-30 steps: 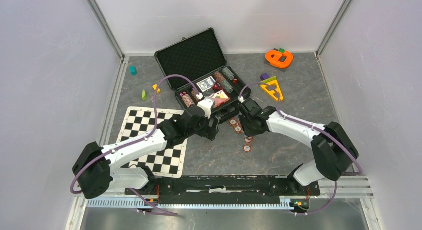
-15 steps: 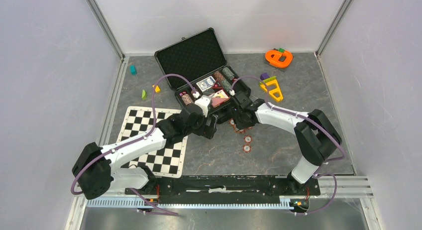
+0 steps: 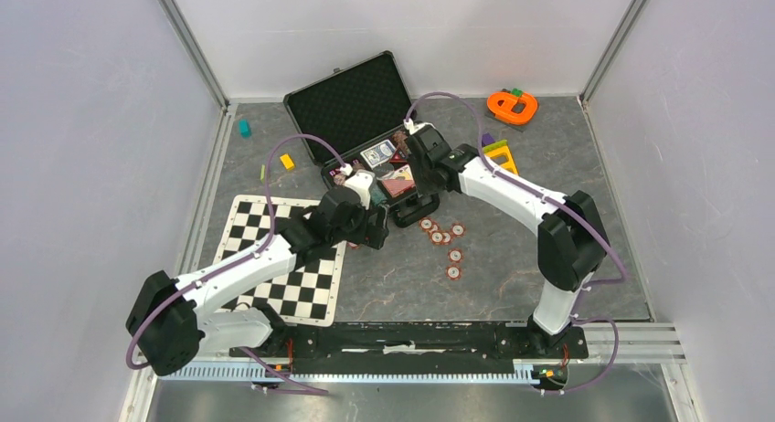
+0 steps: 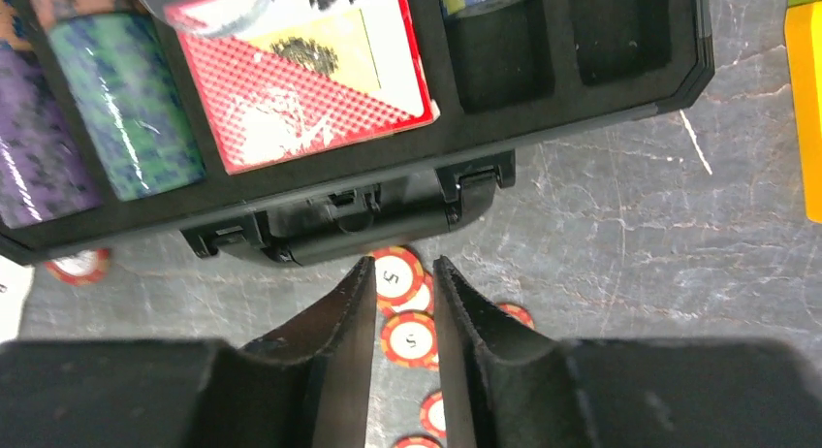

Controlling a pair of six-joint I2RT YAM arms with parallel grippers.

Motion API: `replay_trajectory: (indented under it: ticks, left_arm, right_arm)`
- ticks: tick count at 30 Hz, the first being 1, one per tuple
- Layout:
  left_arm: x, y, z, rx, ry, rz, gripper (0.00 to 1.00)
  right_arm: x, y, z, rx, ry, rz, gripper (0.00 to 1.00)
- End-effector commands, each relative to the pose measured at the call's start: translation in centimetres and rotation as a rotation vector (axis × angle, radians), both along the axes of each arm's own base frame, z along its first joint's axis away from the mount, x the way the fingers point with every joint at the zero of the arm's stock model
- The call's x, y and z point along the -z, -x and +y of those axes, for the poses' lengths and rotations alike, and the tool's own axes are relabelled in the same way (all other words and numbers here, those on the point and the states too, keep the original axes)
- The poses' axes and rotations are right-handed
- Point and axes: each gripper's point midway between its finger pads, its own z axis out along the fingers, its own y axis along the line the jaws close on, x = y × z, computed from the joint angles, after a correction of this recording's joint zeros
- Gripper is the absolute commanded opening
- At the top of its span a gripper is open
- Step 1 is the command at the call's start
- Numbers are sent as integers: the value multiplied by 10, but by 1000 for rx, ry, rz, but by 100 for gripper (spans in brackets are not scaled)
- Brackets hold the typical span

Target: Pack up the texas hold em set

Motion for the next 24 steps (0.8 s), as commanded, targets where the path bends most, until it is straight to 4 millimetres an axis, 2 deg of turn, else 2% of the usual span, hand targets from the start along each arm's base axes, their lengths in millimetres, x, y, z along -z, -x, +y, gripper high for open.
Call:
replay_trajectory:
  ticks: [1,4,8,10,17,21,24]
  left_arm:
    - [0,4,5,-19,22,20,100]
    - [8,3,8,-32,9,35,100]
    - [21,1,18,-80,-47,67,100]
    - [27,0,25,-113,-77,75,100]
    - [39,3,31,-162,-74,98,98]
    - [41,5,31,-164,-63,104,98]
    - [40,6,31,-161,-57,101,98]
  right_arm:
    - [21,17,-23,-25,89,52,38]
    - [27,31,-33,-32,71,30,48]
    - [36,47,-35,-74,46,54,73]
    - [45,56,-35,-114,37,73,79]
    - [75,82,-42,-194,65,142,80]
    - [85,84,-43,-222,97,168,80]
    - [87,79,-40,-243,119,165,81]
